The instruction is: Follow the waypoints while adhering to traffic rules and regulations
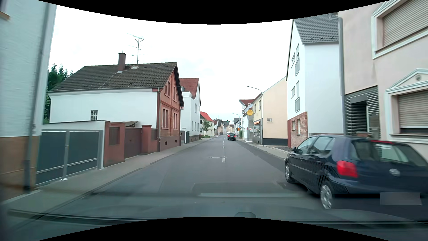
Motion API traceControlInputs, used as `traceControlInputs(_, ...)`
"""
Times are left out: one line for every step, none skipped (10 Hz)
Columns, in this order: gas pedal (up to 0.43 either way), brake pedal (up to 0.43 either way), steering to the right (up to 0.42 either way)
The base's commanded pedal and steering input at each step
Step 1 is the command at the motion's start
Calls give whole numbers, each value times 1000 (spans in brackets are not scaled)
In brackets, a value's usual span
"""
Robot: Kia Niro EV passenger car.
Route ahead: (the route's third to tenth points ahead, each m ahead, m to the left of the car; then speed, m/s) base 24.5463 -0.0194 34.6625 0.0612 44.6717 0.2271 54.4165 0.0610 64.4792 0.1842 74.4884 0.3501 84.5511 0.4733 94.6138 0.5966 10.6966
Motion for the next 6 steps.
traceControlInputs(0,0,21)
traceControlInputs(0,0,21)
traceControlInputs(0,0,21)
traceControlInputs(0,0,21)
traceControlInputs(0,0,21)
traceControlInputs(0,0,19)
